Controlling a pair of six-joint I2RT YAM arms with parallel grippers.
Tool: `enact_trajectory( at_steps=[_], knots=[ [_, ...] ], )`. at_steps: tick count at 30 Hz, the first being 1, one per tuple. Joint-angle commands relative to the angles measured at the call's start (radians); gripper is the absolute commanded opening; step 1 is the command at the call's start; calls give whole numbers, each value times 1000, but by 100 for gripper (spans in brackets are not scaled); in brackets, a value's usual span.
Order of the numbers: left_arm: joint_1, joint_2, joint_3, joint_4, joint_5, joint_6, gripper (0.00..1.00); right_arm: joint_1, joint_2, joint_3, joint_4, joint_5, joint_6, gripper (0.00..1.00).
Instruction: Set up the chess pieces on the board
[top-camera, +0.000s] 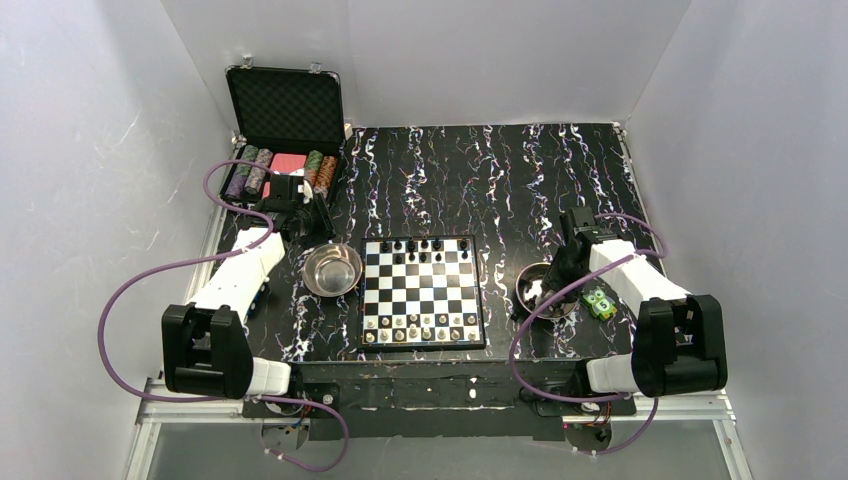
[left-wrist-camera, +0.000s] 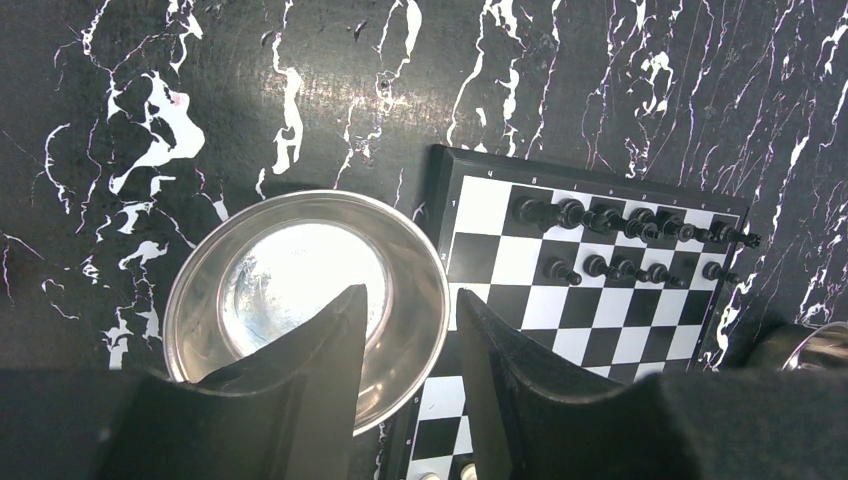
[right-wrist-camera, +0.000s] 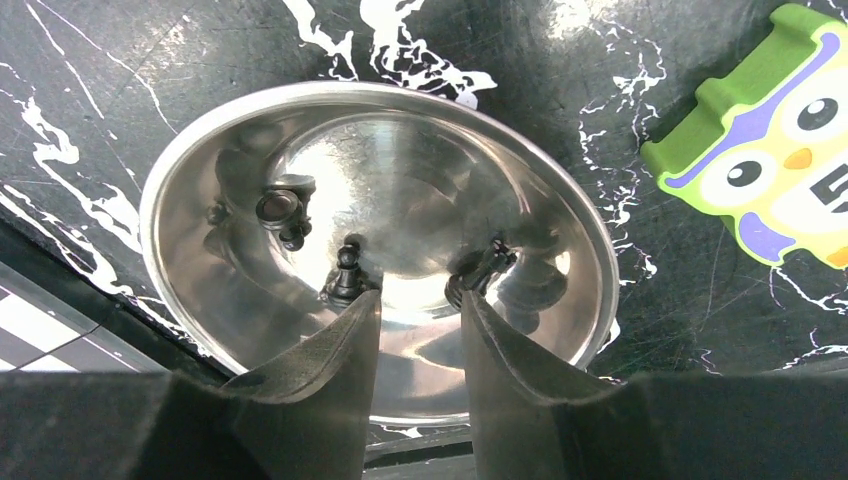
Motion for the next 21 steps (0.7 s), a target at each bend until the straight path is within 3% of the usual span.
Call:
enact_trajectory(
  at_steps=[1, 13, 21],
  knots=[
    [5, -34, -21, 8, 16, -6, 37, -10, -4, -25, -16, 14, 9, 44],
    [6, -17, -15, 13, 21, -4, 37, -15, 56, -46, 20, -14, 9, 43],
    [6, -20, -21, 13, 17, -2, 37, -19, 79, -51, 61, -9, 12, 28]
  ],
)
